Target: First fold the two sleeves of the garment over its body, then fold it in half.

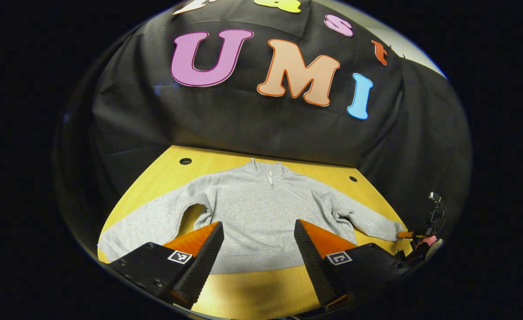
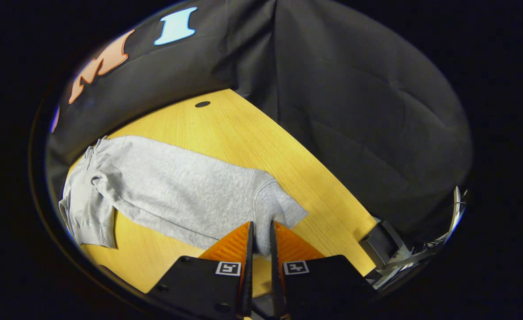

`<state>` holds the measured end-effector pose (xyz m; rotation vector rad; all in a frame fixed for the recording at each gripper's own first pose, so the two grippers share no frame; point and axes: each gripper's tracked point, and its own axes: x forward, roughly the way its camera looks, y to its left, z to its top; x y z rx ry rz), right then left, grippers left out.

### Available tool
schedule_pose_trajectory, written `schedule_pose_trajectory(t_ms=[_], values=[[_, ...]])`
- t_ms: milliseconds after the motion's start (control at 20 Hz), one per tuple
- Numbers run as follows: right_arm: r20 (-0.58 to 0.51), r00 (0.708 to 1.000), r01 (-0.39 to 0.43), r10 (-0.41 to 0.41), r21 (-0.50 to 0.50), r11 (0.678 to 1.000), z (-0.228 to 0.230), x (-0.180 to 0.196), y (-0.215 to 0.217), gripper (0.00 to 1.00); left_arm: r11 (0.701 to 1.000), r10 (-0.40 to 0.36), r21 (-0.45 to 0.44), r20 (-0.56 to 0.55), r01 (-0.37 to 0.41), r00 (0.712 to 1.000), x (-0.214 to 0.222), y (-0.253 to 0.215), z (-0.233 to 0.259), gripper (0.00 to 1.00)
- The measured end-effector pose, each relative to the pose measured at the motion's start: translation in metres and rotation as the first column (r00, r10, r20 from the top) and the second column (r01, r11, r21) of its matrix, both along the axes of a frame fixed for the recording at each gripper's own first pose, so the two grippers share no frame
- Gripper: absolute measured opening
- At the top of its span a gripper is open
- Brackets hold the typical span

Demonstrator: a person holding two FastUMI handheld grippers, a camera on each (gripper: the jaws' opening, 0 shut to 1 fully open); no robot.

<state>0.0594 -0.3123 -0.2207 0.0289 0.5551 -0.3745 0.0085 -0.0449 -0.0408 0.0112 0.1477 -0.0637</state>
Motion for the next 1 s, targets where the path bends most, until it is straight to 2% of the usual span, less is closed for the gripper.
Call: schedule_pose_trajectory(t_ms=[200, 400, 700, 1000], values=[[0.079, 0.997, 0.01, -0.014, 0.052, 0.999, 0.024, -0.007, 0.022, 0.2, 1.0, -0.015, 0.015, 0.007, 0.015, 1.0, -0.004, 0.006, 0.001, 0.93], [0.143, 0.99, -0.025, 0.012, 0.085, 0.996, 0.051, -0.015, 0.059, 0.2, 0.999, -0.03, 0.025, 0.013, 0.029, 0.999, -0.011, 0.018, -0.001, 0.93], [0.242, 0.959, -0.162, 0.146, 0.046, 0.986, 0.105, -0.013, 0.155, 0.2, 1.0, -0.023, -0.009, 0.018, 0.023, 1.0, -0.026, 0.053, -0.006, 0.93], [0.332, 0.894, -0.33, 0.302, 0.031, 0.944, 0.144, -0.002, 0.277, 0.2, 1.0, 0.021, -0.011, 0.041, -0.021, 0.999, -0.041, 0.102, -0.005, 0.93]])
